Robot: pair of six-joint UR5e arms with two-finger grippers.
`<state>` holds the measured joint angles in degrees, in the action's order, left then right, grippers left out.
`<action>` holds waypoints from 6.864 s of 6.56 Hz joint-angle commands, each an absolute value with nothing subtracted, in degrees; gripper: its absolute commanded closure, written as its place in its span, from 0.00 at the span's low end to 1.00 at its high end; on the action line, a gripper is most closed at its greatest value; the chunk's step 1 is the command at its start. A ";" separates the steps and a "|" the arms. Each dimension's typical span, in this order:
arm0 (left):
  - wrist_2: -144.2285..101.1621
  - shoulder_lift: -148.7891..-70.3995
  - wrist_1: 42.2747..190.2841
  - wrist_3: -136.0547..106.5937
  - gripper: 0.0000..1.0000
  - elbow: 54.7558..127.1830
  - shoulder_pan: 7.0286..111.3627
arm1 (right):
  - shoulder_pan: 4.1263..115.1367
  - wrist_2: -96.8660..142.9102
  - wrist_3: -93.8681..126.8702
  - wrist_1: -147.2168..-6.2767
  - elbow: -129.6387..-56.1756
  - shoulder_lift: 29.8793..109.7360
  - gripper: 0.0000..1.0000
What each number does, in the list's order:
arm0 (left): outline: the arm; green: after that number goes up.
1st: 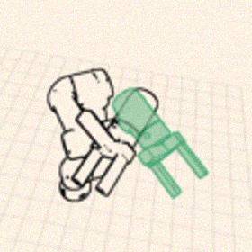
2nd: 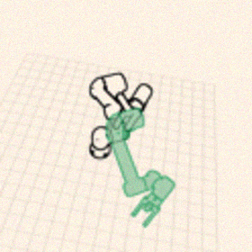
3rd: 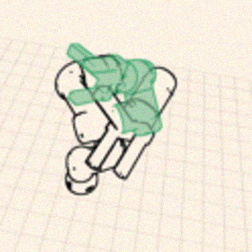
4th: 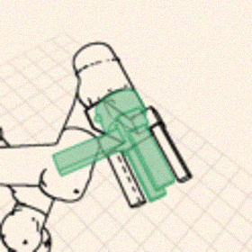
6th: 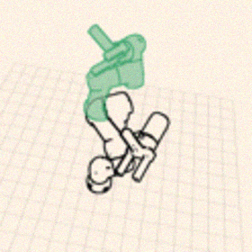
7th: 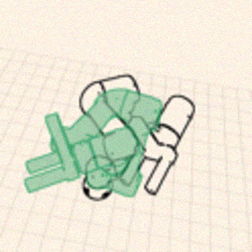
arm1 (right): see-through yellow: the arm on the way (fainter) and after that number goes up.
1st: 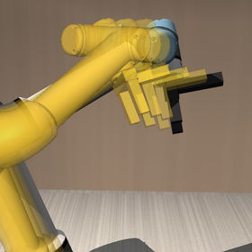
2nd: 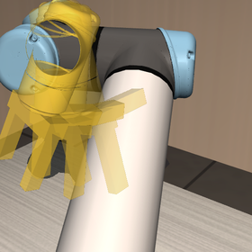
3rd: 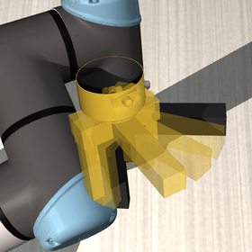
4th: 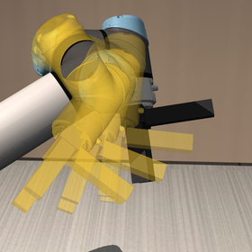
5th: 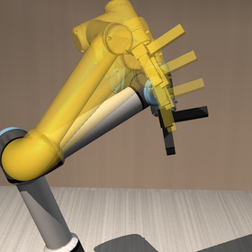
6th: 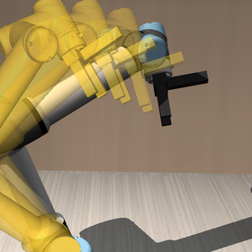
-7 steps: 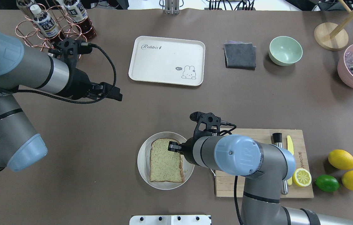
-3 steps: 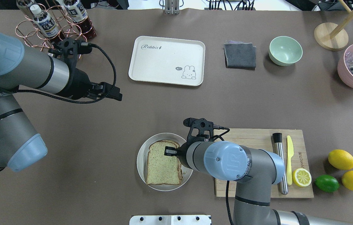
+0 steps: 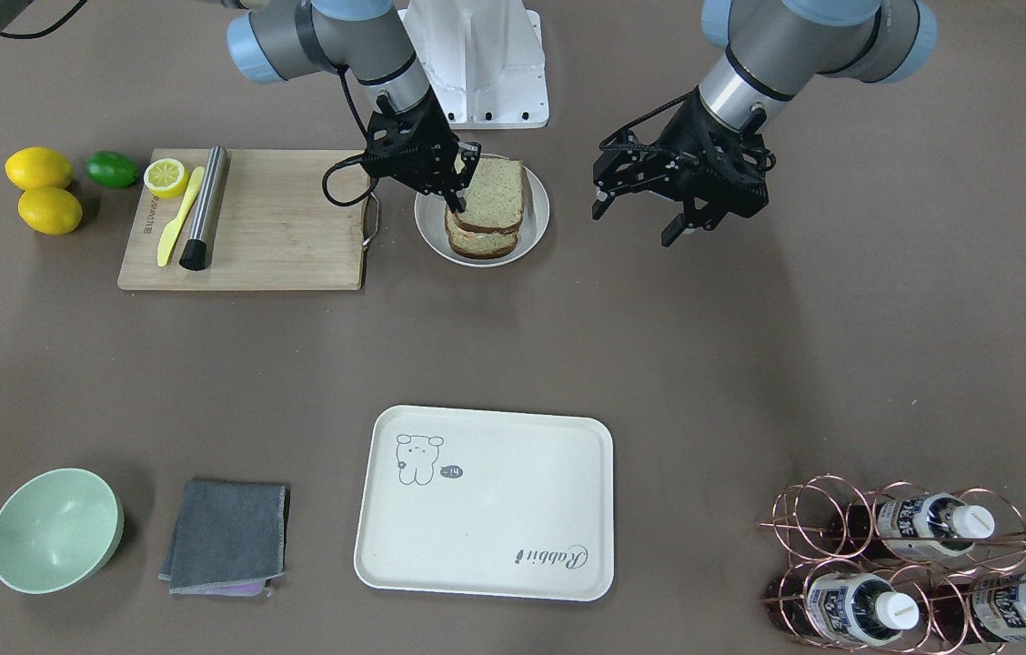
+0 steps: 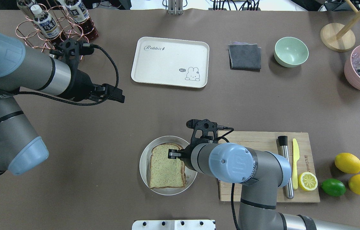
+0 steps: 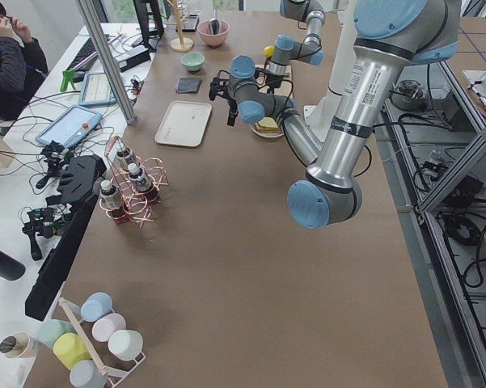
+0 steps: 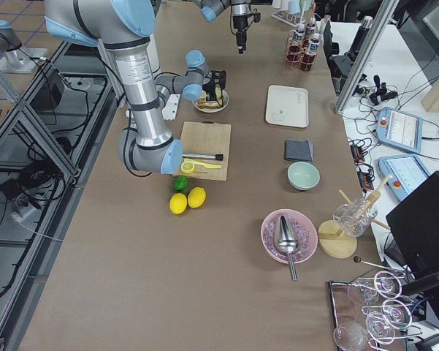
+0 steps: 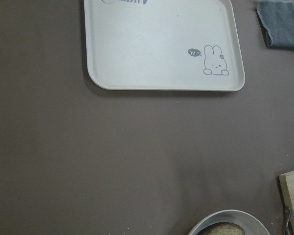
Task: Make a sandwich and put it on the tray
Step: 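Open the right gripper and withdraw the right arm to rest, then lower the left gripper to the white plate rim and grasp it, then slide the plate with the left gripper onto the white Rabbit tray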
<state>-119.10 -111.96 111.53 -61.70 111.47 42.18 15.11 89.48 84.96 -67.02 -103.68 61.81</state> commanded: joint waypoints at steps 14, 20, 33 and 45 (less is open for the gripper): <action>-114.88 -110.93 111.53 -61.44 0.02 109.43 32.09 | 91.45 126.39 -16.44 -105.78 -107.51 96.68 0.00; -104.33 -109.60 120.67 -68.37 0.16 104.15 19.95 | 92.81 126.12 -17.58 -105.29 -105.56 96.15 0.00; -104.41 -110.83 120.94 -67.76 0.66 101.78 19.86 | 92.81 126.65 -17.31 -105.29 -105.56 96.50 0.00; -125.73 -119.49 123.22 -67.59 1.00 90.66 38.37 | 92.81 126.47 -17.67 -100.37 -100.73 96.68 0.00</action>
